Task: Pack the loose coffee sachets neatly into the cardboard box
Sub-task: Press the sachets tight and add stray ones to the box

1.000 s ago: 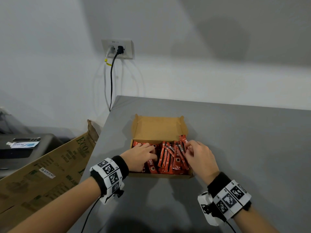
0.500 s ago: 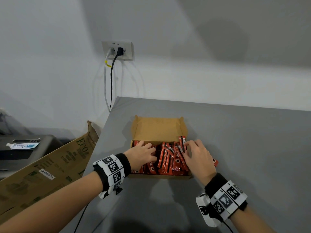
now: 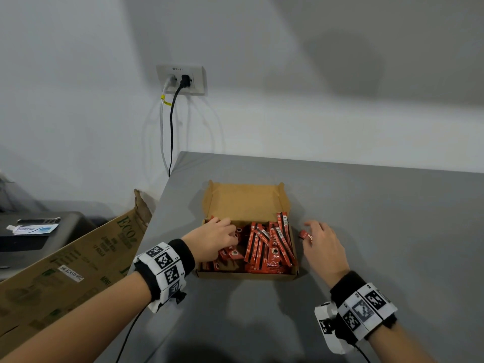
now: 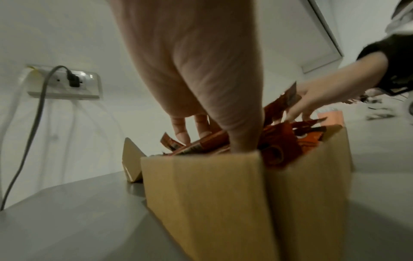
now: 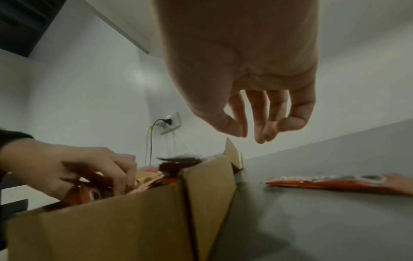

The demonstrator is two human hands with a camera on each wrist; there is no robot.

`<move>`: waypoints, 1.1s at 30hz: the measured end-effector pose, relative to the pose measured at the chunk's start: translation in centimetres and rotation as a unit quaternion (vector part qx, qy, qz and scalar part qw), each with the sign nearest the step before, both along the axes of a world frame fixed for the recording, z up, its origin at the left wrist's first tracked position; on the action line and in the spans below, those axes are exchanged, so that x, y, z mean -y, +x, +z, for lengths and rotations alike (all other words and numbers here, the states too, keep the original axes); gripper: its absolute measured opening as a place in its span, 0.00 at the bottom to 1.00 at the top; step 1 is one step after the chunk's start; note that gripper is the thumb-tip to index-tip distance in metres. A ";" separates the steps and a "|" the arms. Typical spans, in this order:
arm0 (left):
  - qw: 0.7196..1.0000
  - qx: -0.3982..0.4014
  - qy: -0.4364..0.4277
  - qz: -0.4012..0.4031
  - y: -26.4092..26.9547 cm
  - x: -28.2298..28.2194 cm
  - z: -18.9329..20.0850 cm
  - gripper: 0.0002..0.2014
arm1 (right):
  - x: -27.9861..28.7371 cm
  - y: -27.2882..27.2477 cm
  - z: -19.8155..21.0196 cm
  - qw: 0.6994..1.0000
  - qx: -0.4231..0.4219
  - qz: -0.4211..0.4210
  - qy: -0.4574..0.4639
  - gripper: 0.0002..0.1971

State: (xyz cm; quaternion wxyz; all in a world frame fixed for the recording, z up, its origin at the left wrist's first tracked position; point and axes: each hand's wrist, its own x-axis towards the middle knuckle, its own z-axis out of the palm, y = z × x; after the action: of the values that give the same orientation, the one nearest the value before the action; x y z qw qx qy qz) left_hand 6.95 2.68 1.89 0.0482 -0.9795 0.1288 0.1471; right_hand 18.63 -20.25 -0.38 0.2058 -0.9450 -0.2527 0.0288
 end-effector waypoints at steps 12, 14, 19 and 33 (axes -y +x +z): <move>0.902 0.067 -0.346 0.249 2.4 3.5 4.1 0.07 | 1.0 1.2 -2.5 0.996 -0.046 -0.009 -0.078 0.13; 0.890 0.031 -0.378 0.252 3.1 4.9 3.4 0.06 | 1.0 1.4 -2.4 0.996 -0.055 -0.013 -0.075 0.12; 0.842 0.019 -0.446 0.304 4.9 6.7 1.9 0.06 | 0.9 1.7 -1.5 0.995 -0.069 -0.028 -0.069 0.09; 0.867 0.062 -0.355 0.345 5.7 6.3 0.6 0.31 | -2.9 0.1 1.8 0.982 -0.136 0.014 0.131 0.10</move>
State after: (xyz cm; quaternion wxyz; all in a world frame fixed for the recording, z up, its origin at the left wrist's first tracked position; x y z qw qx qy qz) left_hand 12.62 -3.65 2.52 -0.3491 -0.9195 -0.1769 0.0380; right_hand 18.69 -17.34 1.41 0.3598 -0.8935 -0.2371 0.1262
